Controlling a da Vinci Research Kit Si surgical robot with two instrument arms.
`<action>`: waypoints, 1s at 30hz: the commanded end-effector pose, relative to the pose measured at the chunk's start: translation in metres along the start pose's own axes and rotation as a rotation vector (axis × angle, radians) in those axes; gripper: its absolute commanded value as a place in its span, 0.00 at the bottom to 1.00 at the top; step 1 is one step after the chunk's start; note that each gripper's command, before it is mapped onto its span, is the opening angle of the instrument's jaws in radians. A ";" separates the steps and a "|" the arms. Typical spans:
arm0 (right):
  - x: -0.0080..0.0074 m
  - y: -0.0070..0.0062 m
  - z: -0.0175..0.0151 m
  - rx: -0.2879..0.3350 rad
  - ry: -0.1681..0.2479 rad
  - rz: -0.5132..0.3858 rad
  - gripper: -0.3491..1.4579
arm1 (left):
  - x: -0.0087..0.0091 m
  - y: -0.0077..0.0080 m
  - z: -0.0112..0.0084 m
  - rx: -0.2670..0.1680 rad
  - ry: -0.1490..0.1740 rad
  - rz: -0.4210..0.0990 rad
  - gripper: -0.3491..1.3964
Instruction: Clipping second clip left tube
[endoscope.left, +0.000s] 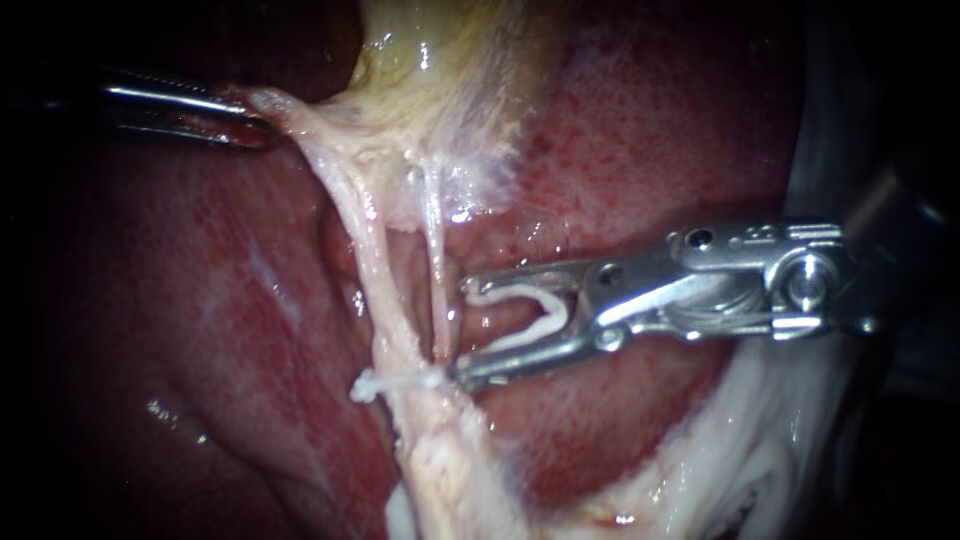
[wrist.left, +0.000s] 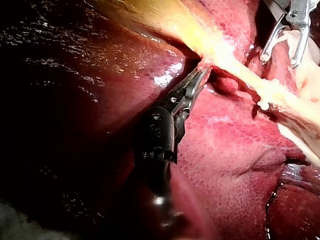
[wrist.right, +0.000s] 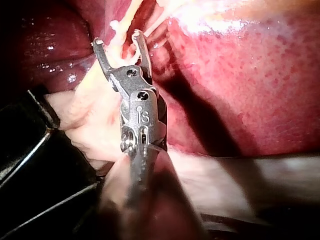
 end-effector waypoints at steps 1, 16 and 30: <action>-0.0001 0.0000 0.0003 0.007 0.002 0.005 0.47 | 0.0000 0.0000 0.0000 0.000 0.000 0.000 0.00; -0.0021 0.0018 0.0026 0.035 0.002 0.046 0.47 | -0.0001 0.0000 0.0002 0.001 0.000 0.000 0.00; -0.0045 0.0049 0.0042 0.023 0.003 0.115 0.47 | -0.0003 -0.0001 0.0003 0.002 0.000 0.001 0.00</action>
